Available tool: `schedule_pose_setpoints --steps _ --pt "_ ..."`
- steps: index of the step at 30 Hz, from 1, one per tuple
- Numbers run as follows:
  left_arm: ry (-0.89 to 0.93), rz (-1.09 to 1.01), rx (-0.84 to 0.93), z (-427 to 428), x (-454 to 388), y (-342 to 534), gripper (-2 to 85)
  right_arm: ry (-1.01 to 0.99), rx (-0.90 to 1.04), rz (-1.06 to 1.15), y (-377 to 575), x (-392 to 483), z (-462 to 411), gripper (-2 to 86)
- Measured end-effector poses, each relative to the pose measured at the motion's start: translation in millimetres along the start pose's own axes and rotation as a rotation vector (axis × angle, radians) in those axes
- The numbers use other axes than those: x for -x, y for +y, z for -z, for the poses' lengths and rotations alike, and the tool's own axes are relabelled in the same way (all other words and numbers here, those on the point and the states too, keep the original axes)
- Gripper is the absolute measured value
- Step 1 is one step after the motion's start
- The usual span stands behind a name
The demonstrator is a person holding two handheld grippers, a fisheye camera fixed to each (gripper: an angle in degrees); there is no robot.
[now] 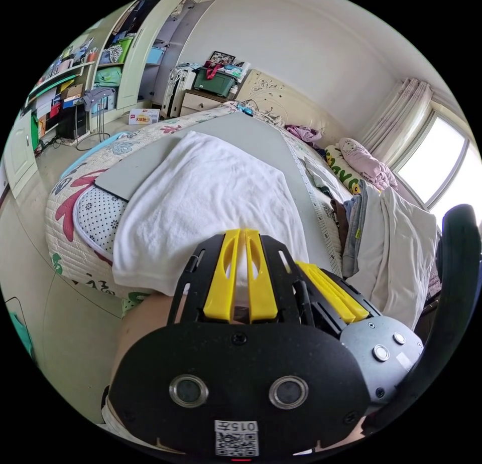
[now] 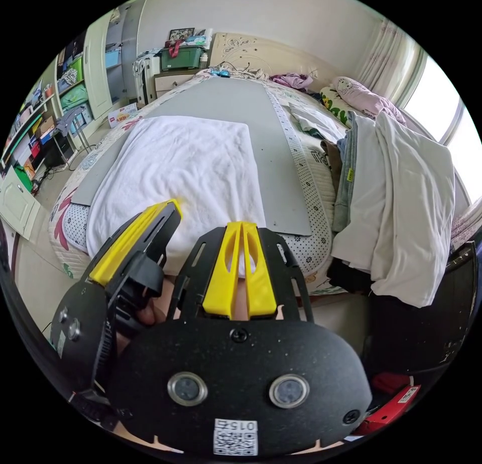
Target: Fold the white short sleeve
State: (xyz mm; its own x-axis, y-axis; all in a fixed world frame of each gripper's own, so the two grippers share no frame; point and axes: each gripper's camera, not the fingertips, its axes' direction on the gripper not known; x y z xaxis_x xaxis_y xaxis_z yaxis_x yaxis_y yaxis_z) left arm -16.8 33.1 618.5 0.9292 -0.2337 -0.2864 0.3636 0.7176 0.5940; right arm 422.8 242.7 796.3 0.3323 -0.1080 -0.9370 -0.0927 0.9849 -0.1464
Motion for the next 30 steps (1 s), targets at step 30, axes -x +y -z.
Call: schedule_pose_setpoints --steps 30 --pt "0.280 -0.325 -0.309 84 61 -44 -0.6 -0.116 -0.180 0.063 -99 -116 102 -1.0"
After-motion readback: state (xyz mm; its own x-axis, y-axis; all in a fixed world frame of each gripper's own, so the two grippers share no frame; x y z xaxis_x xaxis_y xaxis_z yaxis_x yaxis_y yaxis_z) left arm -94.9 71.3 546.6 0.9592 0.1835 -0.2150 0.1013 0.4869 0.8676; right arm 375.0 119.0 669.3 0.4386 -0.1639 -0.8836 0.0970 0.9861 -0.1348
